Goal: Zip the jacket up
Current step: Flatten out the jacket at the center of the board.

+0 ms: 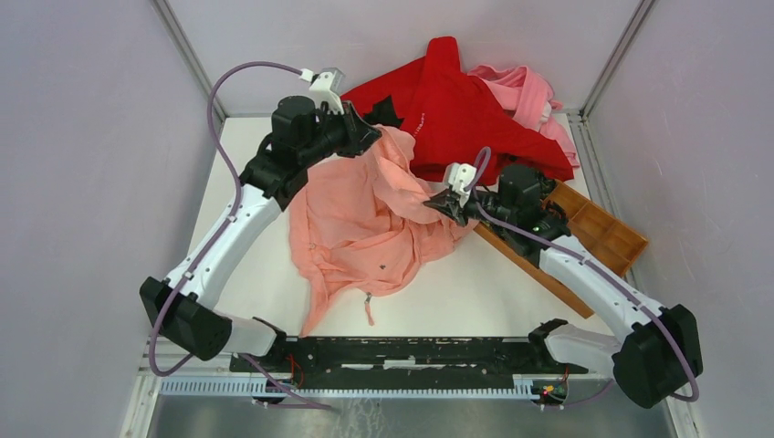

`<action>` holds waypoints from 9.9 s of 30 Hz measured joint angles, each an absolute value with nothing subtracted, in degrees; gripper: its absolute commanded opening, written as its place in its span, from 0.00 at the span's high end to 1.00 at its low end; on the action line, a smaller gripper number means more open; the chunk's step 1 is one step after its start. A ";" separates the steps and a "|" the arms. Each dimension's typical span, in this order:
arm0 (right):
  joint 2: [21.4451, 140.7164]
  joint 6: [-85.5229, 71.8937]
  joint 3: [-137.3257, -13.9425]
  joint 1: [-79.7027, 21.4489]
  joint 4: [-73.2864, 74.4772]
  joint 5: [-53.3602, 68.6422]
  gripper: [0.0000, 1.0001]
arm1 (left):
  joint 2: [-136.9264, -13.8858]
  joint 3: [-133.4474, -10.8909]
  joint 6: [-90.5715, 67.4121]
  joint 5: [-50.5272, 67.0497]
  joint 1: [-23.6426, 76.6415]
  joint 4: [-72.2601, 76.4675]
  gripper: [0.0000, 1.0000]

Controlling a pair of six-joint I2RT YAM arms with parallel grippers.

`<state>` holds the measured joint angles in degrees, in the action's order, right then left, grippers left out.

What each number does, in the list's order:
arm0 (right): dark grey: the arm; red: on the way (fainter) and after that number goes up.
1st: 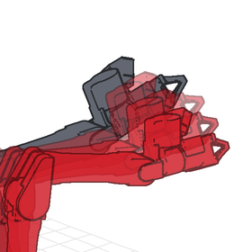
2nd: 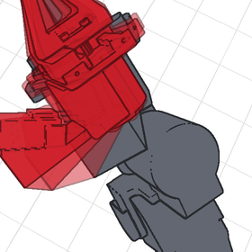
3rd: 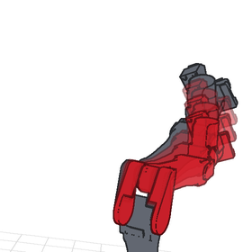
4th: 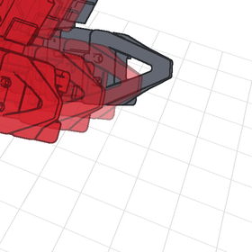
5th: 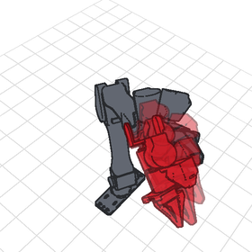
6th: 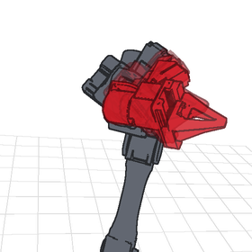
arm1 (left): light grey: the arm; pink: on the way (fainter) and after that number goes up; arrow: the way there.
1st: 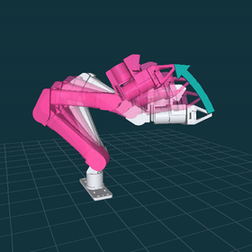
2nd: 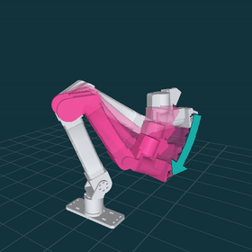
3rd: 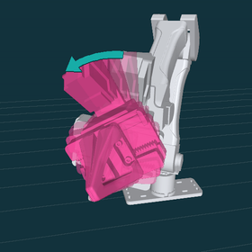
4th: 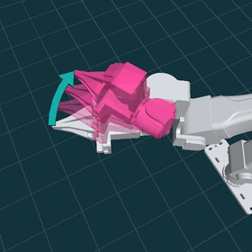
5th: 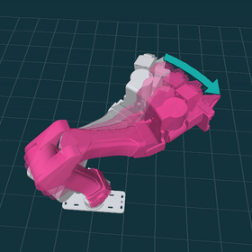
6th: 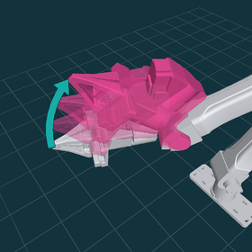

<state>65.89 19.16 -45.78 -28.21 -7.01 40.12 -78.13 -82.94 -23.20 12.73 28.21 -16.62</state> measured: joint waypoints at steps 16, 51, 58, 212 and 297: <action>66.70 36.58 -66.81 -24.10 19.44 27.92 1.00 | -75.53 -73.76 -21.41 31.16 14.87 -6.50 0.12; 62.06 36.62 -66.65 -16.45 24.77 35.09 1.00 | -99.70 -91.81 53.78 51.05 36.42 -15.99 0.55; 61.82 35.40 -65.47 -15.46 23.44 36.51 0.99 | -101.51 -93.54 52.56 48.03 37.26 -17.54 0.98; 95.35 8.34 -95.85 -18.63 -4.67 10.50 0.98 | -106.65 -105.93 -7.25 -16.21 16.08 -4.29 0.98; 73.21 9.17 -60.40 4.14 1.67 38.24 0.49 | -106.34 -92.49 -19.33 8.21 37.65 -5.39 0.32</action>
<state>73.21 9.17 -60.40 4.14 1.67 38.24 -106.34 -92.49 -19.33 8.21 37.65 -5.39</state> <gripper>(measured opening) 0.484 0.528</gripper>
